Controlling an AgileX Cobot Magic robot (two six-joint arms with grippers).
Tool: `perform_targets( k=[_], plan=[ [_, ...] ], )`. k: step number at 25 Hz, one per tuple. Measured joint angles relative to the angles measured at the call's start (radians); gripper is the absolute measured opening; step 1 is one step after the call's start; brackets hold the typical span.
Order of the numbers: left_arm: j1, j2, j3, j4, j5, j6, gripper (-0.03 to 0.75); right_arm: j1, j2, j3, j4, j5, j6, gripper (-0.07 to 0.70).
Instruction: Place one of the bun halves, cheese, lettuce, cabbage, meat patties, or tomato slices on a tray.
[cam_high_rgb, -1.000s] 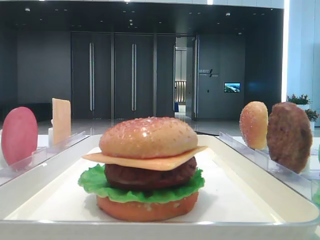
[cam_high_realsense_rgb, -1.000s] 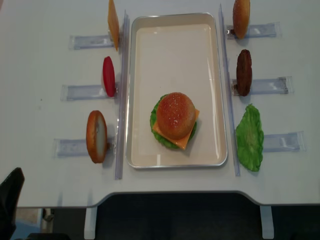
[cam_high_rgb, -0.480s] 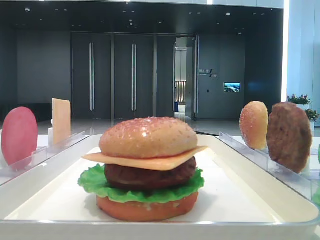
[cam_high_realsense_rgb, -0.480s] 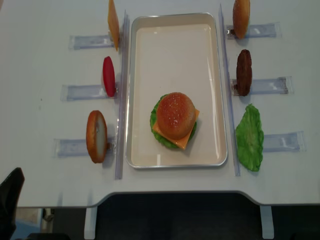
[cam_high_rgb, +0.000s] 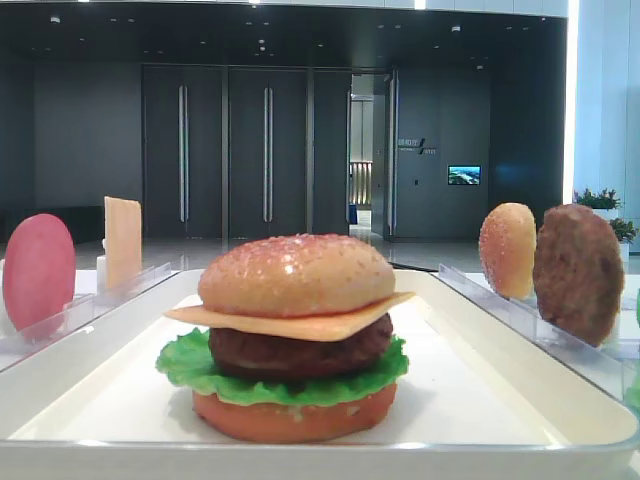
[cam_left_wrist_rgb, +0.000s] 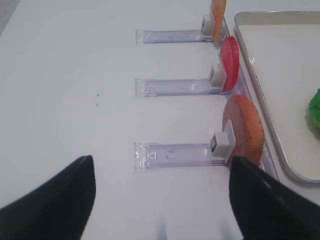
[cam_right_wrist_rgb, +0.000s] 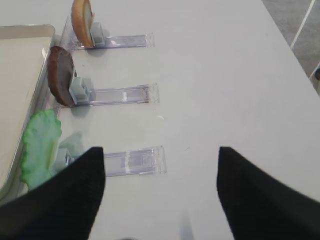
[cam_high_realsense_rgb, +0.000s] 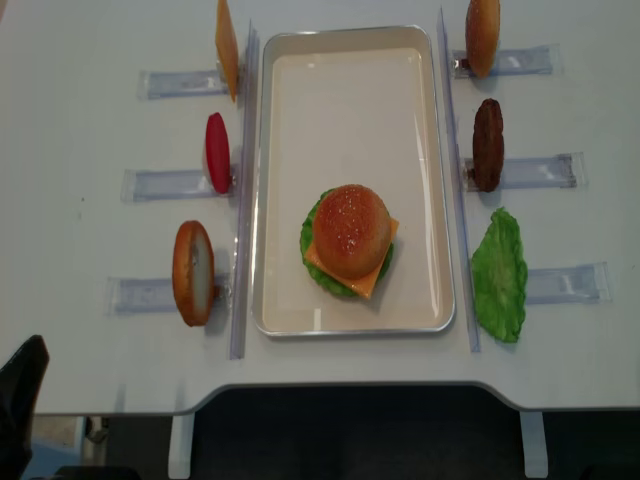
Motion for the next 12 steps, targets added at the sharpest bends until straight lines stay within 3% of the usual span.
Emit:
perform_targets(
  k=[12],
  plan=[
    [0.0, 0.0, 0.0, 0.0, 0.0, 0.0, 0.641, 0.0, 0.0, 0.0, 0.0, 0.0, 0.0, 0.466]
  ],
)
